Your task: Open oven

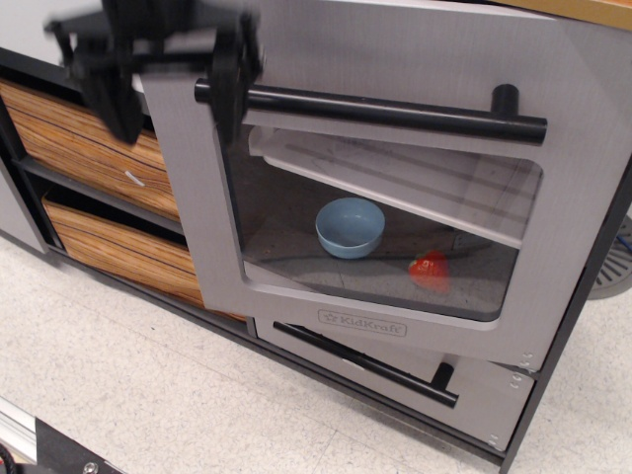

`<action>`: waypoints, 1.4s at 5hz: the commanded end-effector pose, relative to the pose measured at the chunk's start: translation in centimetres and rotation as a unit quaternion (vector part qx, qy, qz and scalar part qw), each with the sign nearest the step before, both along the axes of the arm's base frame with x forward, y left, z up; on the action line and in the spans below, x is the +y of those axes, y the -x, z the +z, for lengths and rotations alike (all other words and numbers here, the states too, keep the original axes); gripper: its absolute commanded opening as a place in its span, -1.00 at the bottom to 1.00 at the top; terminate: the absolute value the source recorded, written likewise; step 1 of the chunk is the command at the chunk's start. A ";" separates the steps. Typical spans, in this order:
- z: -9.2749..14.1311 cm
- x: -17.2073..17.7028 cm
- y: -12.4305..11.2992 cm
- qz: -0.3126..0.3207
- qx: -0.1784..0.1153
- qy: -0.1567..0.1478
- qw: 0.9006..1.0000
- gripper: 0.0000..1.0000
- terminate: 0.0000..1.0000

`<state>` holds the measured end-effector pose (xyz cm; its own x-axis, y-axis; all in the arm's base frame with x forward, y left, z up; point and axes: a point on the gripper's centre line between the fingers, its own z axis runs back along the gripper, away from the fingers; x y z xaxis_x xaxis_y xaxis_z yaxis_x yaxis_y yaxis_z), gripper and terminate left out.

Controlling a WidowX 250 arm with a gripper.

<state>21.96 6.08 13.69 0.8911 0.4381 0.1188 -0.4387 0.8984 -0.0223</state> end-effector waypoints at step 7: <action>2.6 12.1 -6.3 0.194 -0.102 0.010 0.976 1.00 -1.00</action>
<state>28.93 16.99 13.85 0.6414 0.7423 0.1937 -0.7306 0.6681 -0.1412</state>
